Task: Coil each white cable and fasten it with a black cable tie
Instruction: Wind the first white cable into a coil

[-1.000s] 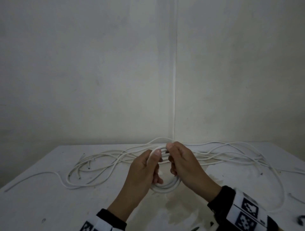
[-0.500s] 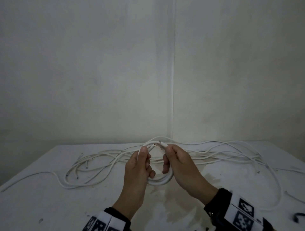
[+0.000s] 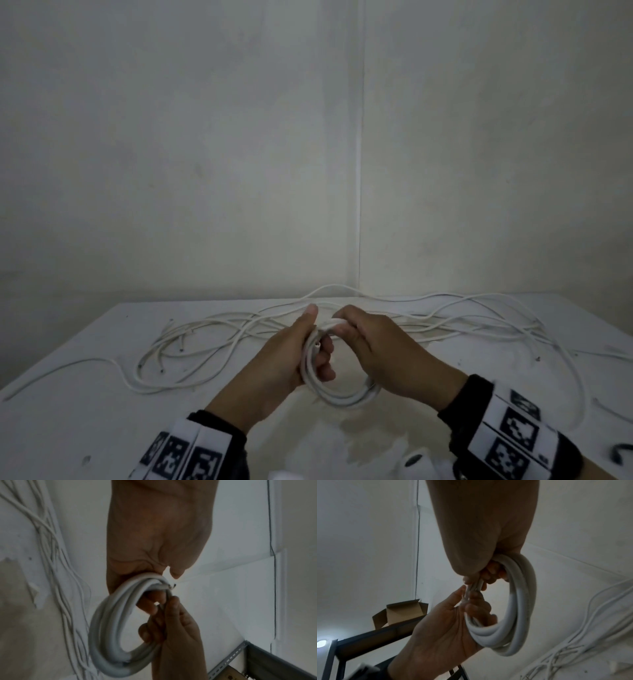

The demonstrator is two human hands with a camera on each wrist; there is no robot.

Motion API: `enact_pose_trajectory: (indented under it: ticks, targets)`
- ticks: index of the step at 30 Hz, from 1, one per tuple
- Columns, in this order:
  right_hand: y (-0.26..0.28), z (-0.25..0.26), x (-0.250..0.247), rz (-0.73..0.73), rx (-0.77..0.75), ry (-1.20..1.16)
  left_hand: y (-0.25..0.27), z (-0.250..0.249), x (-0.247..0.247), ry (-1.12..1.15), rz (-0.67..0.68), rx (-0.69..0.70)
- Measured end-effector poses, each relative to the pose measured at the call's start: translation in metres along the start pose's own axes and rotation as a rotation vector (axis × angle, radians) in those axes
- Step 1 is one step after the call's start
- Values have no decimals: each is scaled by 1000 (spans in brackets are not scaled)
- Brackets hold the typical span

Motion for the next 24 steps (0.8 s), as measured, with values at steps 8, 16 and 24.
enact_pose_trajectory:
  ticks: [8,16,24]
  targets:
    - [2,-1,4,-133,219,-406,3,2,12,125,-219,109]
    - [5,-1,0,-12,82,-40,-2,10,7,-138,-95,56]
    - [8,-5,-4,-29,126,-264,-1,3,18,-179,-101,112]
Point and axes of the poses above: each hand's wrist, its own y-axis away from the middle knuckle, its own x-axis out of the palm, z = x × y, the point moved 2 cm from there along -y, towards the middle knuckle, and after that the axes turned 5 degrees about -y, right-handed, at the moved point
